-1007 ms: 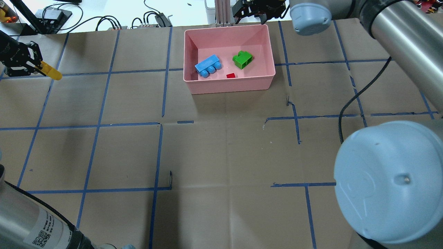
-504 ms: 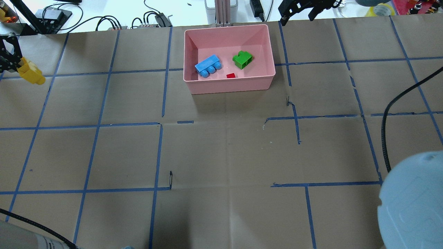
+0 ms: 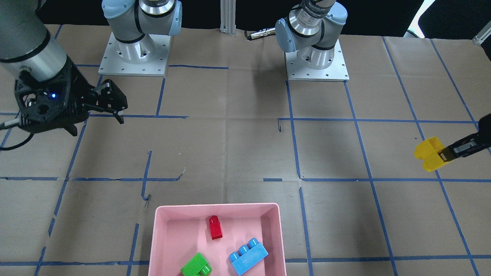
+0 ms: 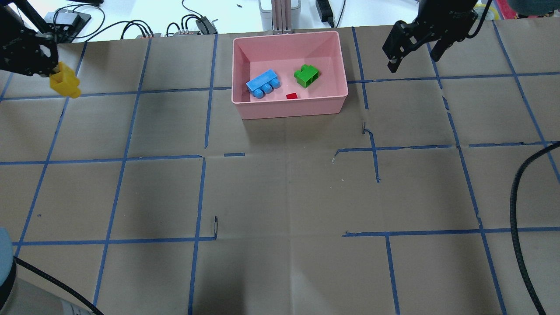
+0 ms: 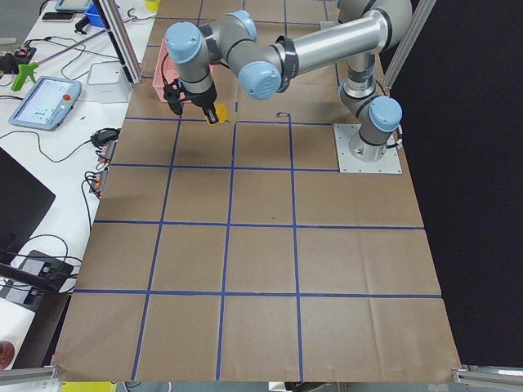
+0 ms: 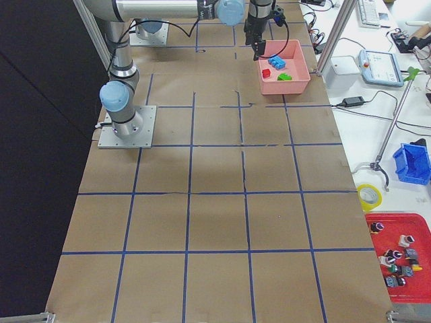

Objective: Put all blocks into box

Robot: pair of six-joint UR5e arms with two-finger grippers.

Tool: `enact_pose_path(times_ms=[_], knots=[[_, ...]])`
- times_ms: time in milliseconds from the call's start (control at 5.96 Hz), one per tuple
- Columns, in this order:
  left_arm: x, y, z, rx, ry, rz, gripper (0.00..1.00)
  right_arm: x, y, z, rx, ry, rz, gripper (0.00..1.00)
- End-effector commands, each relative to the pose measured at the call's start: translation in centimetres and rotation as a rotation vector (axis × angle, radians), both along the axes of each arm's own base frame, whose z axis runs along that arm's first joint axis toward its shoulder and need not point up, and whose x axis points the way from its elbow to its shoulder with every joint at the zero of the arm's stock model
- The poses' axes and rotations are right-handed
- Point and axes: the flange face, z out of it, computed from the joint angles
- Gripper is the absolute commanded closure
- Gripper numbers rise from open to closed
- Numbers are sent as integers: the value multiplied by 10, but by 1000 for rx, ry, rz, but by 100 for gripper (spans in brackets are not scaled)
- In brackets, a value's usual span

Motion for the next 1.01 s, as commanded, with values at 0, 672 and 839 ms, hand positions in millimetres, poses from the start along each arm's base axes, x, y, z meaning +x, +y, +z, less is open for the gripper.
enact_pose_path(times_ms=[0, 672, 839], knots=[[-107, -83, -31, -55, -20, -110, 100, -1, 52, -30, -29, 40, -122, 0], [-314, -116, -73, -106, -115, -86, 100, 45, 80, -6, -71, 112, -190, 0], [-326, -119, -88, -115, -108, -29, 100, 44, 80, -4, -72, 112, -189, 0]])
